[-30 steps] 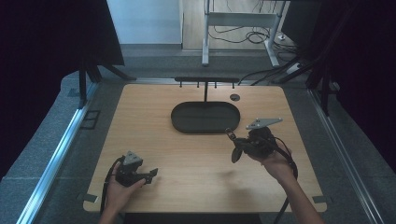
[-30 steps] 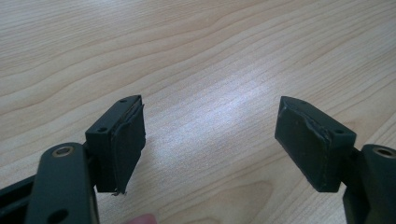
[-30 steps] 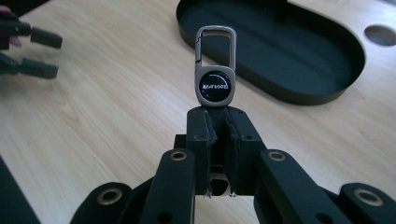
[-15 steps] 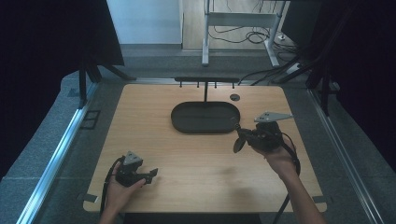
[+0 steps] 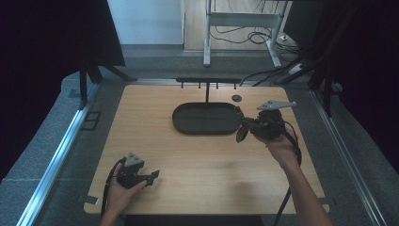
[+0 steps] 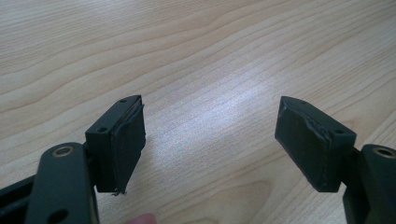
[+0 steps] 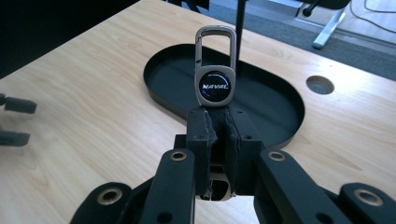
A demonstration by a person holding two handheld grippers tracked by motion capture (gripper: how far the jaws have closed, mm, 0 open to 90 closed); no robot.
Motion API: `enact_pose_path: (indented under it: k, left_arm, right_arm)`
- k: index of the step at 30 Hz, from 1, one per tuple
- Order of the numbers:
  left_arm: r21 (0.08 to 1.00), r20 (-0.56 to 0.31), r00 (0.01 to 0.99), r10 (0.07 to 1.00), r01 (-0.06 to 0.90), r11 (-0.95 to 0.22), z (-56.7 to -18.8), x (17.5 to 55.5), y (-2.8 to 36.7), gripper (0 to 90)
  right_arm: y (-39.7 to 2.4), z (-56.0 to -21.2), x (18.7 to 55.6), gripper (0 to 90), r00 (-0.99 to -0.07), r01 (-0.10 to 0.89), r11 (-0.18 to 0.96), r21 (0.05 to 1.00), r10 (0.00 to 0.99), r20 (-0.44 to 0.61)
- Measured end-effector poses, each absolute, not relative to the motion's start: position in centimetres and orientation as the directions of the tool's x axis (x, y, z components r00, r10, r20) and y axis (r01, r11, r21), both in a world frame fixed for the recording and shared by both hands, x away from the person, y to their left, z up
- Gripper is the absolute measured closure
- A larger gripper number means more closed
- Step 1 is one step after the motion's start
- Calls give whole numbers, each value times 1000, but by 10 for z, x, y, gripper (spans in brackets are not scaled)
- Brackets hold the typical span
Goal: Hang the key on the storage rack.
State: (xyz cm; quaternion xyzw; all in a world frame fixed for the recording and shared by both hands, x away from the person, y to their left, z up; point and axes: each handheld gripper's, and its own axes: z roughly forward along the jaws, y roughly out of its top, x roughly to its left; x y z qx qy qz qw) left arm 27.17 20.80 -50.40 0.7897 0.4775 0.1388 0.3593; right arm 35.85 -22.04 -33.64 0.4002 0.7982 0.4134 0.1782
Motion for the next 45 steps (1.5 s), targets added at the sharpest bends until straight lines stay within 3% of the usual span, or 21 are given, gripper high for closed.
enact_pose_path:
  k: [22, 45]
  left_arm:
    - [710, -141, 511, 848, 649, -273, -502, 271, 208, 250]
    - [714, -145, 508, 849, 648, -266, -500, 270, 211, 249]
  right_arm:
    - [-214, -323, 405, 809, -544, 527, 308, 792, 838, 36]
    - [-206, -345, 456, 808, -466, 584, 264, 768, 884, 50]
